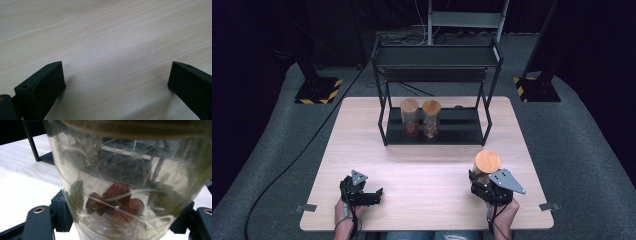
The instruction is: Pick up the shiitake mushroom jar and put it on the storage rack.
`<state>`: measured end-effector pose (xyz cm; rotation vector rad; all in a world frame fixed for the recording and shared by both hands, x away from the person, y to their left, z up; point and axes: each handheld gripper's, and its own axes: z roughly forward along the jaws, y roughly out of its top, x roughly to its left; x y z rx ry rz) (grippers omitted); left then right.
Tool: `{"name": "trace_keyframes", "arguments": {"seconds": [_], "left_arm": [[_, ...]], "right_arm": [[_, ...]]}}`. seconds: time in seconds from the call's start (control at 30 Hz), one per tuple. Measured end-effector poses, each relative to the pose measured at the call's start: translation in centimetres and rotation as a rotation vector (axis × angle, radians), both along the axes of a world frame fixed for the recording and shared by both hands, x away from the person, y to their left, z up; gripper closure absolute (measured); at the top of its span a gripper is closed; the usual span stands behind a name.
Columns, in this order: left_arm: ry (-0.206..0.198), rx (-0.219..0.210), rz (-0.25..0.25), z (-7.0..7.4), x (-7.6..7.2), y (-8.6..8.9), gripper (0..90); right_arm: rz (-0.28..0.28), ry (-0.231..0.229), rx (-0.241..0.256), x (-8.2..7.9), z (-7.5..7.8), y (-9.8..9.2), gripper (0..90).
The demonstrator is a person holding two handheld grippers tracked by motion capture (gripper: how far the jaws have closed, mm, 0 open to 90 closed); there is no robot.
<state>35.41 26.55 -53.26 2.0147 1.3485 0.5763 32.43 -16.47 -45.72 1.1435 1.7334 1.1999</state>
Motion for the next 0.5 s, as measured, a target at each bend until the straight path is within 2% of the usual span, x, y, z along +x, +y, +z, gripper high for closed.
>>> {"name": "trace_keyframes", "arguments": {"seconds": [0.5], "left_arm": [[-0.001,-0.001,0.001,0.0,0.0,0.0,0.2]], "right_arm": [[0.016,-0.002,-0.01,1.2,0.3,0.4,24.4]]}}
